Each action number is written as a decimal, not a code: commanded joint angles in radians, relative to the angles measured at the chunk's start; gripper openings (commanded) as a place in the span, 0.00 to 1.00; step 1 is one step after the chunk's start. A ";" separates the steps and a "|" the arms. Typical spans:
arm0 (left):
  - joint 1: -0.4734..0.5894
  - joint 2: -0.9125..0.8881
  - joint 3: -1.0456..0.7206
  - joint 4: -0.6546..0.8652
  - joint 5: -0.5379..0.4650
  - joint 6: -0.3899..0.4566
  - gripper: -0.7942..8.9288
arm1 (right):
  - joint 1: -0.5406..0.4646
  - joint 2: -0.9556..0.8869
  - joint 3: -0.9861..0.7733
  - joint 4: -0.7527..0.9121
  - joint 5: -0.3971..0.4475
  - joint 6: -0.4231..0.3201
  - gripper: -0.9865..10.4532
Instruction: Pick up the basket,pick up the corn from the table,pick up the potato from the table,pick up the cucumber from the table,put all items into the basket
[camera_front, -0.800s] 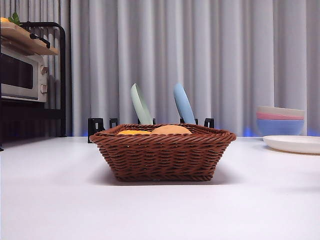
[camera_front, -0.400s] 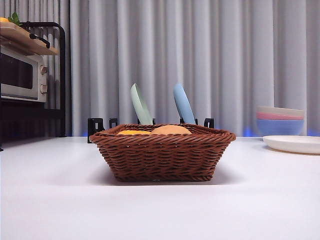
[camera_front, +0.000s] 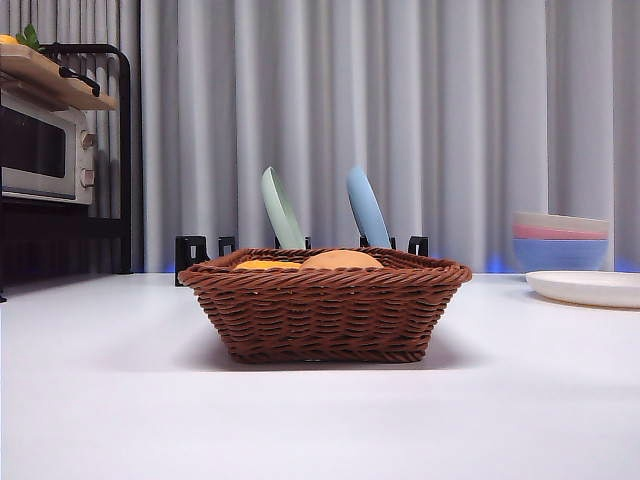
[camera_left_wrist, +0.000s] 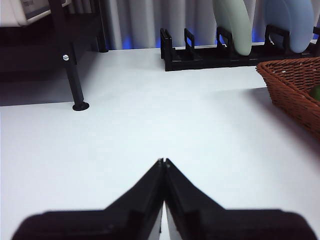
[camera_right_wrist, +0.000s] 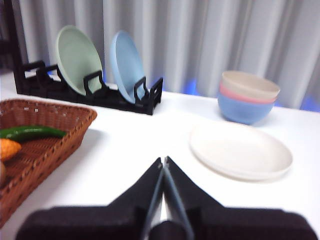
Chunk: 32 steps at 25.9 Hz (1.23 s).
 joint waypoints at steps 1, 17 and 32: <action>0.003 -0.002 -0.014 0.000 -0.002 0.009 0.08 | -0.001 -0.048 -0.047 0.012 -0.001 0.018 0.09; 0.003 -0.002 -0.014 0.000 -0.002 0.009 0.08 | -0.002 -0.047 -0.111 -0.089 -0.004 0.107 0.09; 0.003 -0.002 -0.014 0.000 -0.002 0.009 0.08 | -0.001 -0.047 -0.111 -0.086 0.007 0.218 0.09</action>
